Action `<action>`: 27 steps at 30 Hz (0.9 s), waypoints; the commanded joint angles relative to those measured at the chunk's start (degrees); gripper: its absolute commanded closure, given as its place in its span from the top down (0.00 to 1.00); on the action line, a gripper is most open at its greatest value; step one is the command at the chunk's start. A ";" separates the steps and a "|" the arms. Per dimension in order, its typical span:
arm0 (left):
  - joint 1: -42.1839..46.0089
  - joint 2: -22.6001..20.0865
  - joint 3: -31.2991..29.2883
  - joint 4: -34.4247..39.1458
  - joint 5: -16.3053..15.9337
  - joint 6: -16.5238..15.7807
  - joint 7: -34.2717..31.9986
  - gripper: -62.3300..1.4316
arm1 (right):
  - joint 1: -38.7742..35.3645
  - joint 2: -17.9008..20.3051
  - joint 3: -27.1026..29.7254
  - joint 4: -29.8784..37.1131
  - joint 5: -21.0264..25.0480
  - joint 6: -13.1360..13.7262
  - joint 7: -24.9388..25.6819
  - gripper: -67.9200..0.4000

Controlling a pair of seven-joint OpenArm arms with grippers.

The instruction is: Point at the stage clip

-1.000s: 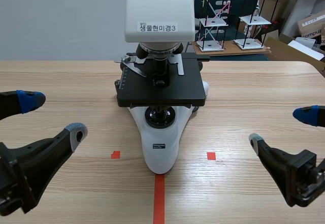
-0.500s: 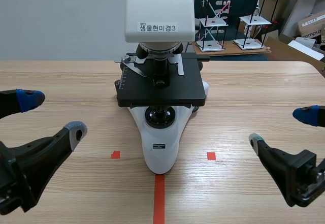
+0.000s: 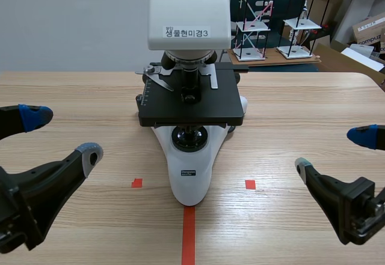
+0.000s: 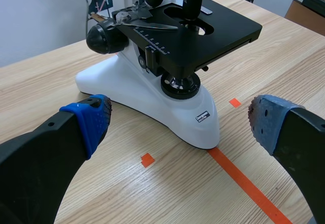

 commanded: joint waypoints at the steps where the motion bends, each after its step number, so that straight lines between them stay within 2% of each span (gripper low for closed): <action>1: 0.28 0.28 -0.22 0.63 -0.35 -0.07 -0.76 0.91 | 0.52 0.48 0.48 0.81 0.59 0.00 0.90 0.83; 6: 0.28 0.28 -0.22 0.63 -0.35 -0.04 -0.74 0.91 | 0.52 0.48 0.48 0.81 0.59 0.00 0.87 0.83; 7: 0.28 0.28 -0.22 0.63 -0.35 -0.02 -0.74 0.88 | 0.52 0.48 0.48 0.81 0.59 0.00 0.87 0.83; 9: 0.28 0.28 -0.26 0.63 -0.33 0.15 -0.74 0.69 | 0.52 0.48 0.48 0.81 0.59 0.00 0.87 0.83; 13: -0.07 0.26 -0.26 0.63 -0.20 0.46 -0.74 0.20 | 0.52 0.48 0.48 0.79 0.59 0.00 0.90 0.83; 15: -0.81 0.20 -0.26 0.63 0.15 0.57 -0.55 0.05 | 0.52 0.48 0.48 0.79 0.59 0.00 0.87 0.83; 20: -4.94 -3.96 -0.26 0.61 0.07 0.70 0.24 0.05 | 0.52 0.50 0.48 0.79 0.59 0.00 0.87 0.83; 27: -16.22 -9.73 0.96 -0.13 -0.39 0.83 4.90 0.05 | 0.52 0.48 0.48 0.79 0.59 0.00 0.90 0.83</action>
